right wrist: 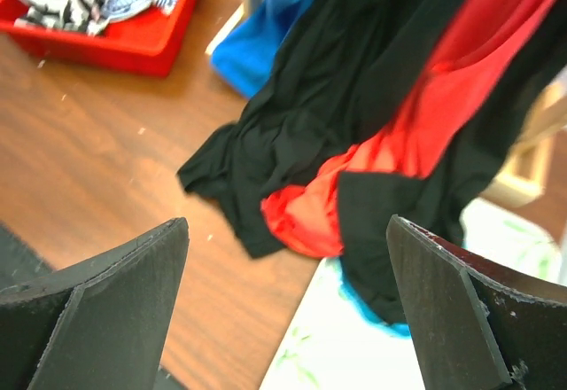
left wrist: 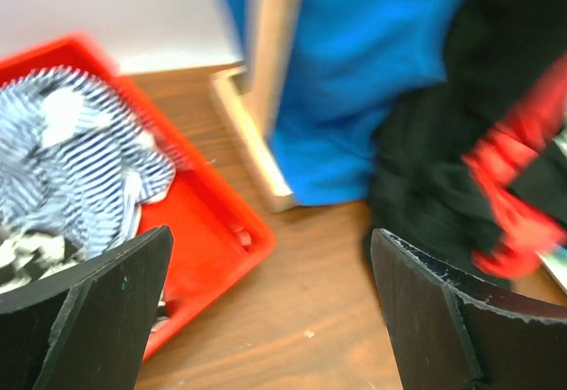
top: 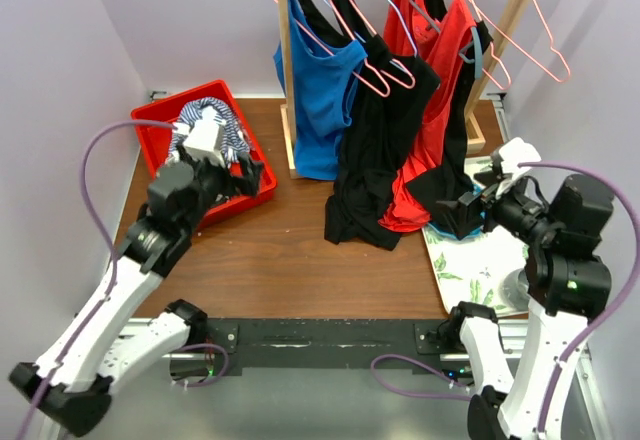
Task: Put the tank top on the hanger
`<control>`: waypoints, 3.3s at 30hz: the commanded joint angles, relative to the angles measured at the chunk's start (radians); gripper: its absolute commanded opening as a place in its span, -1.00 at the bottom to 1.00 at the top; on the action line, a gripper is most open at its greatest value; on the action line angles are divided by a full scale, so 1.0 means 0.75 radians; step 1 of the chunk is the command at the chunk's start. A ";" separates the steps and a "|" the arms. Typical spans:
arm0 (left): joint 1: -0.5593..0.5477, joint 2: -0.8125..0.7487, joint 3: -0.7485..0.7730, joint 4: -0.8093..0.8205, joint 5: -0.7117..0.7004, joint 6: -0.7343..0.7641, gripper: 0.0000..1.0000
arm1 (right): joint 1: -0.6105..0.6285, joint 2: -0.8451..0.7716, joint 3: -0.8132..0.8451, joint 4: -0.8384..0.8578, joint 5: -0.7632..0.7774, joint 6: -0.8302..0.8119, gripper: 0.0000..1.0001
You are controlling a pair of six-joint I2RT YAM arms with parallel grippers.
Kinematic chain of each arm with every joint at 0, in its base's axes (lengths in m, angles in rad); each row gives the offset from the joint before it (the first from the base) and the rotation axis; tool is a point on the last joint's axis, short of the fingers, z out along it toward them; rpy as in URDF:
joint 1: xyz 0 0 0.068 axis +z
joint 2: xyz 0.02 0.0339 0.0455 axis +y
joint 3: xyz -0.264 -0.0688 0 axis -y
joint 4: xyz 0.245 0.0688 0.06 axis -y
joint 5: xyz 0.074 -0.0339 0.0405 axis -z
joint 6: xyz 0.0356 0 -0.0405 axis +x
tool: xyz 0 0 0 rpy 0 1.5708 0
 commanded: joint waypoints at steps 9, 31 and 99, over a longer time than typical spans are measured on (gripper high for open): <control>0.540 0.486 -0.060 0.237 0.321 -0.495 0.99 | 0.001 -0.008 -0.349 0.085 -0.145 -0.085 0.97; 0.552 1.017 0.259 -0.414 -0.391 -0.888 0.21 | 0.003 -0.008 -0.484 0.206 -0.084 -0.025 0.97; -0.151 0.127 -0.276 -0.058 0.388 -0.282 0.91 | 0.845 0.573 -0.517 0.212 0.295 -0.668 0.97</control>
